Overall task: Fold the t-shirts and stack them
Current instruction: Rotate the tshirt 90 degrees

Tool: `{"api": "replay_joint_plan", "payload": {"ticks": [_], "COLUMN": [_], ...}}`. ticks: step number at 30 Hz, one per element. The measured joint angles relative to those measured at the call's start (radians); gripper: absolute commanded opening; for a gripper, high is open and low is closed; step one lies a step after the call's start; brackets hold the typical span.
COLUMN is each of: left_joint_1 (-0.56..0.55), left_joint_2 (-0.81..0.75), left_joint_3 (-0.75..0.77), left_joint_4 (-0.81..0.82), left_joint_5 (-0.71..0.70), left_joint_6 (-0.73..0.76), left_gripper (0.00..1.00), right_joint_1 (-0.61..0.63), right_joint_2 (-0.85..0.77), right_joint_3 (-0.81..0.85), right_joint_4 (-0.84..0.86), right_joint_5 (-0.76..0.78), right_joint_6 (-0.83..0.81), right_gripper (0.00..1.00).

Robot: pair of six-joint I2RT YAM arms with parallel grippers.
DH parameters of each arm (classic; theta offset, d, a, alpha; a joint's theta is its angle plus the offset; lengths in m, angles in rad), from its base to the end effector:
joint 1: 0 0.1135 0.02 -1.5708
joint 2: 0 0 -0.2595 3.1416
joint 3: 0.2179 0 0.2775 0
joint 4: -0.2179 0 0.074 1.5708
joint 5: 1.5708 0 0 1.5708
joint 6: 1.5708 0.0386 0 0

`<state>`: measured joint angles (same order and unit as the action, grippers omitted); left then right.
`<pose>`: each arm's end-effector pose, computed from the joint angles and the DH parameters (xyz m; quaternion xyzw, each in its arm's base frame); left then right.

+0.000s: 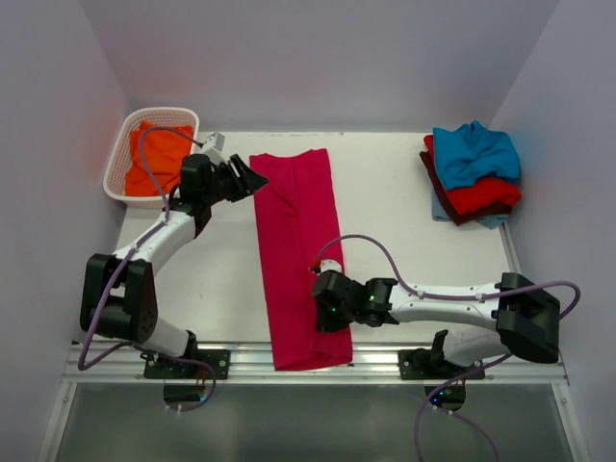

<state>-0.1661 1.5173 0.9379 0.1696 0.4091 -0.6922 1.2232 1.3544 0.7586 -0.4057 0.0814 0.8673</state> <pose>0.3585 -0.0757 0.2309 -0.1053 0.8196 -0.3779 0.4176 0.0993 0.2648 0.1698 -0.1585 0.9458 0.2231 0.1746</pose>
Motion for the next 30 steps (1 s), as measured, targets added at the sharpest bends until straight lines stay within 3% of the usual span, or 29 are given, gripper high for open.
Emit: {"api": "replay_joint_plan", "payload": {"ticks": [8, 16, 24, 29, 30], "left_joint_1": [0.0, 0.0, 0.0, 0.0, 0.0], "left_joint_2": [-0.059, -0.063, -0.06, -0.059, -0.059], "left_joint_3": [-0.005, -0.039, -0.111, -0.127, -0.127], "left_joint_4": [-0.013, -0.04, -0.039, -0.035, -0.033], "left_joint_5": [-0.021, -0.038, -0.037, -0.027, -0.027], "left_joint_6": [0.036, 0.042, 0.042, 0.042, 0.042], "left_gripper": [0.53, 0.54, 0.54, 0.54, 0.54], "right_joint_1": [0.0, 0.0, -0.003, -0.003, -0.005], "right_joint_2": [-0.016, -0.012, 0.072, -0.015, -0.045], "right_joint_3": [-0.15, -0.204, -0.138, -0.035, -0.001], "right_joint_4": [0.185, 0.238, 0.233, 0.192, 0.18], "right_joint_5": [-0.145, -0.195, -0.236, -0.233, -0.229], "right_joint_6": [0.083, 0.124, 0.049, -0.077, -0.104], "right_gripper": [0.0, 0.0, 0.0, 0.0, 0.07]}}
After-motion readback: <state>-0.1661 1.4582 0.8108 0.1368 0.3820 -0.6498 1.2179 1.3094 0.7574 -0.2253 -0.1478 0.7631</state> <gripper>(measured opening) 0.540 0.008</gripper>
